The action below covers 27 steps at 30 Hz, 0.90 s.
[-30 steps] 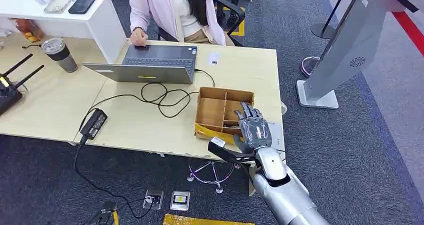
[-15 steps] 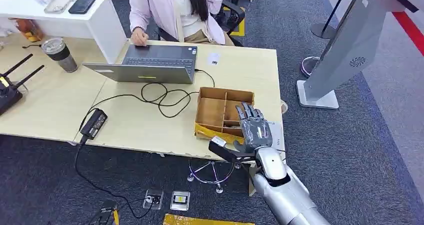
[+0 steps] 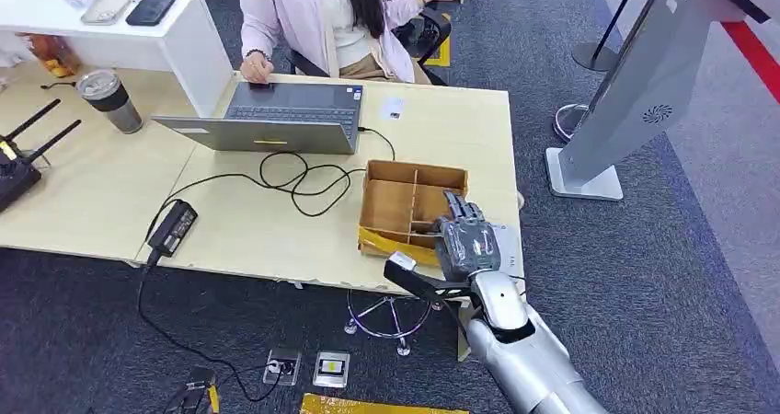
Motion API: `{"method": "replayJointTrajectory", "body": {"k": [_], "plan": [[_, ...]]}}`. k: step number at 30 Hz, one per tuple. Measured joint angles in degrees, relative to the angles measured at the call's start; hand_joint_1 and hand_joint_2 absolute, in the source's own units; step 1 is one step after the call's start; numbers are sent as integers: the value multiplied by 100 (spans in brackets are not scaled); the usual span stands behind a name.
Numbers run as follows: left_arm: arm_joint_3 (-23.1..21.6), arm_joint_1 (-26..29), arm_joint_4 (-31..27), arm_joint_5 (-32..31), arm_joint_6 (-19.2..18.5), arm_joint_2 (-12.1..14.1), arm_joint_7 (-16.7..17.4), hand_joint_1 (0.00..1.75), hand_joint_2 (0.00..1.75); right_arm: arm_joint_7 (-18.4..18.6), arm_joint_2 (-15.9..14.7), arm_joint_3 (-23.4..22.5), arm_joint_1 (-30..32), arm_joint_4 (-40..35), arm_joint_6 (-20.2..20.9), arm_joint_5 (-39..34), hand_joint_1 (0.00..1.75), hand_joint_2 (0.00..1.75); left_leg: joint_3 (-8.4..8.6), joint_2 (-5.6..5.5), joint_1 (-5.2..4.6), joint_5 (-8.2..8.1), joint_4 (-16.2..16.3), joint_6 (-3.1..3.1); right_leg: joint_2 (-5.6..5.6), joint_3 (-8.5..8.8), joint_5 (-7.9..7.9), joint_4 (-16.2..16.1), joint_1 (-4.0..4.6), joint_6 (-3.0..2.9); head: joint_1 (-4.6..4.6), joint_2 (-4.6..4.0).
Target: Pass the card to the sensor for recognition and then transmit it.
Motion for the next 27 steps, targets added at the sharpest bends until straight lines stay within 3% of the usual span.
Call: {"method": "replayJointTrajectory", "body": {"k": [27], "plan": [[-96, -5, 0, 70, 2, 0, 4, 0, 0, -94, -77, -28, -369, -175, 94, -149, 175, 175, 2, 0, 0, 2, 1, -2, 1, 1, 1, 1, 0, 0, 0, 0]]}}
